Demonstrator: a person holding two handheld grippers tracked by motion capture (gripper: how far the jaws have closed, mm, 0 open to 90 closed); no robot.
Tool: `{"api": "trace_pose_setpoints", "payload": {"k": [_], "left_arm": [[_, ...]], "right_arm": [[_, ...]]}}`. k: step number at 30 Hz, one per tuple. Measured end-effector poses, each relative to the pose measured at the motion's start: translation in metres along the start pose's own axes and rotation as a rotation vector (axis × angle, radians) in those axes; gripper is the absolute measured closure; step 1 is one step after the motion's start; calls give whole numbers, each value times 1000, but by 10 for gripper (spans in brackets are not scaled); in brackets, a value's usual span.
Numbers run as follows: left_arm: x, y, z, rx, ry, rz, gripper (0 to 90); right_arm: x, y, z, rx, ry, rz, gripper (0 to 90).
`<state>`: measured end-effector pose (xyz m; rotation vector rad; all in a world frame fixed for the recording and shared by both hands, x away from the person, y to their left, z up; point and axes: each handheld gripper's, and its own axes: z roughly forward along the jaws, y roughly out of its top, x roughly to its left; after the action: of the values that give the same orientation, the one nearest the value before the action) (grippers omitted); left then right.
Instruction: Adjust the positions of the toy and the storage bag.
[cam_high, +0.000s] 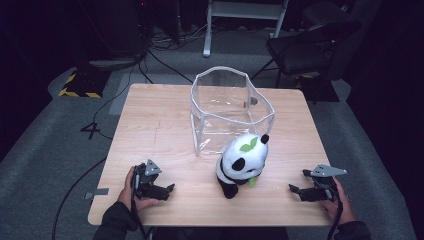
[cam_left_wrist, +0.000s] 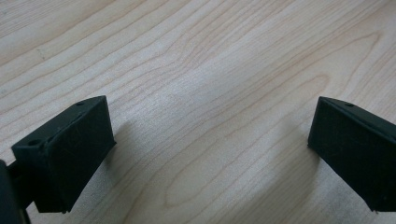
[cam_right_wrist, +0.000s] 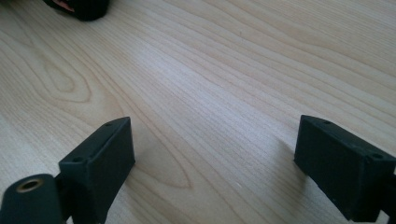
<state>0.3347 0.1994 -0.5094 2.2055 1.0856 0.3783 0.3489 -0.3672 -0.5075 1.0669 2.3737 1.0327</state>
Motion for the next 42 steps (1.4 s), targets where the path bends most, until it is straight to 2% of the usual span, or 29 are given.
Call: {"api": "trace_pose_setpoints", "payload": {"k": [8,11,15,19,22,23,25,28,42], "left_arm": [[-1,-1,-1,0,4,3,3],[-1,-2,-2,0,5,18,3],[-2,-1,-4,23,-3,24,5],[-4,1,-6,36,-12,28,51],[-5,3,-8,37,-16,37,140],[-6,4,-8,46,-2,45,161],[-8,5,-9,49,12,49,159],[-12,6,-11,52,-2,57,161],[-24,15,-14,48,4,99,169]], "right_arm": [[0,0,0,0,0,0,120],[0,0,0,0,0,0,120],[0,0,0,0,0,0,120],[0,0,0,0,0,0,120],[0,0,0,0,0,-1,120],[0,0,0,0,0,0,120],[0,0,0,0,0,0,120],[0,0,0,0,0,0,120],[0,0,0,0,0,0,120]]}}
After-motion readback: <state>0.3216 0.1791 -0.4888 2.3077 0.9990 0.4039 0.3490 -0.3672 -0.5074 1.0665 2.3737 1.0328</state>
